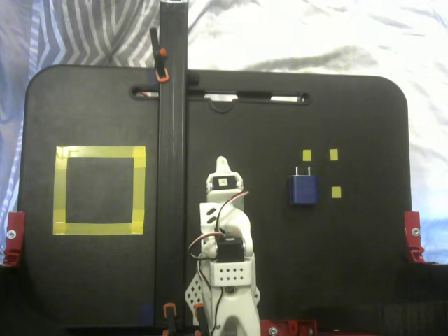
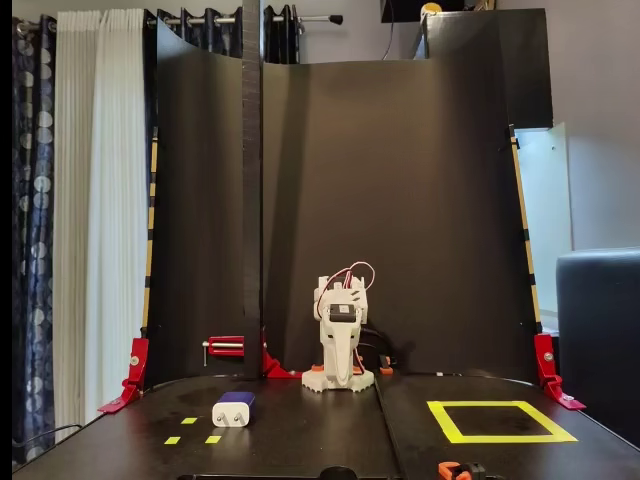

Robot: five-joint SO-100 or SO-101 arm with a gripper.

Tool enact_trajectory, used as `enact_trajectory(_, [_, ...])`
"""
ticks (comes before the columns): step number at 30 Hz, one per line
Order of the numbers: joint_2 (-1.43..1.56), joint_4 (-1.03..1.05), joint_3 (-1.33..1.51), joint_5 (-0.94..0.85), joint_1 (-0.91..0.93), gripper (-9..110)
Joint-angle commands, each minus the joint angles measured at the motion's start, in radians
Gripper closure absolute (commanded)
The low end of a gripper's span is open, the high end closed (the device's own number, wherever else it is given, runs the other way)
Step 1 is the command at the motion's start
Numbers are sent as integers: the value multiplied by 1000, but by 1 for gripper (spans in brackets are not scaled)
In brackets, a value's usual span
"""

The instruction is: Grasp a block and put it in the designated area.

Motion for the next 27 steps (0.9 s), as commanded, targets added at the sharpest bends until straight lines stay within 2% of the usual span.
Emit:
enact_trajectory(1, [6,2,5,9,3,101])
enact_trajectory(13, [-11,-17,-15,5,29,101])
enact_trajectory(23, [-322,-2,-357,-28,106,101])
enact_trajectory(27, [-437,43,-512,-107,117,101])
